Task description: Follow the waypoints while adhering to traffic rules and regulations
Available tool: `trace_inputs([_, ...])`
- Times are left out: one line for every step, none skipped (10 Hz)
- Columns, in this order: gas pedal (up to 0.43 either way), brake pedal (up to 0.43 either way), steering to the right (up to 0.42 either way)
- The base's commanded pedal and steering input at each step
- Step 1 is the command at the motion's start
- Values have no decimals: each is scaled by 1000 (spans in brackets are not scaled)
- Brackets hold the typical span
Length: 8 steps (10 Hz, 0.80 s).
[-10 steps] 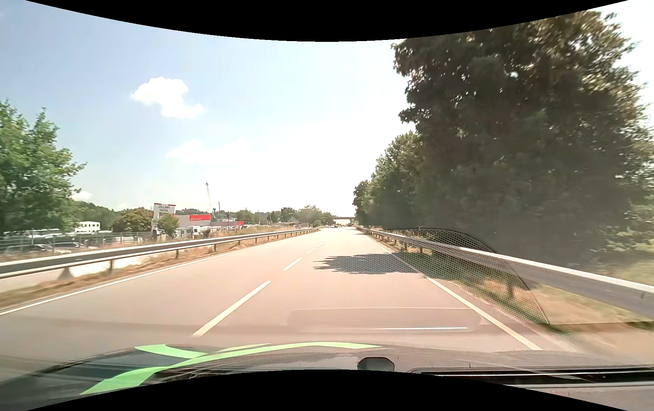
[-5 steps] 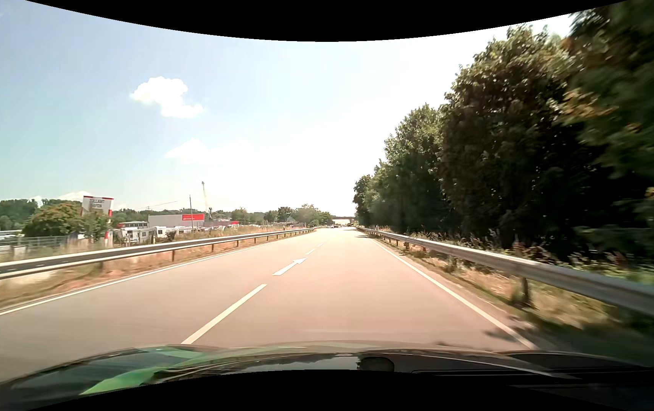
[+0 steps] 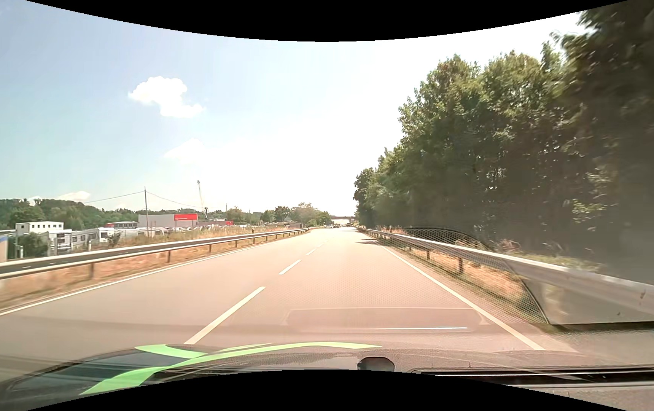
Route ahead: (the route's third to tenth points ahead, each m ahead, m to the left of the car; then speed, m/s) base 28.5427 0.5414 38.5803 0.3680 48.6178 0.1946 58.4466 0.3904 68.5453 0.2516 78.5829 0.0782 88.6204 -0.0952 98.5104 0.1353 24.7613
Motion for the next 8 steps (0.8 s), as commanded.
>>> trace_inputs([189,0,-2])
trace_inputs([189,0,-1])
trace_inputs([189,0,-1])
trace_inputs([189,0,-2])
trace_inputs([189,0,-2])
trace_inputs([189,0,-2])
trace_inputs([189,0,-2])
trace_inputs([189,0,-1])
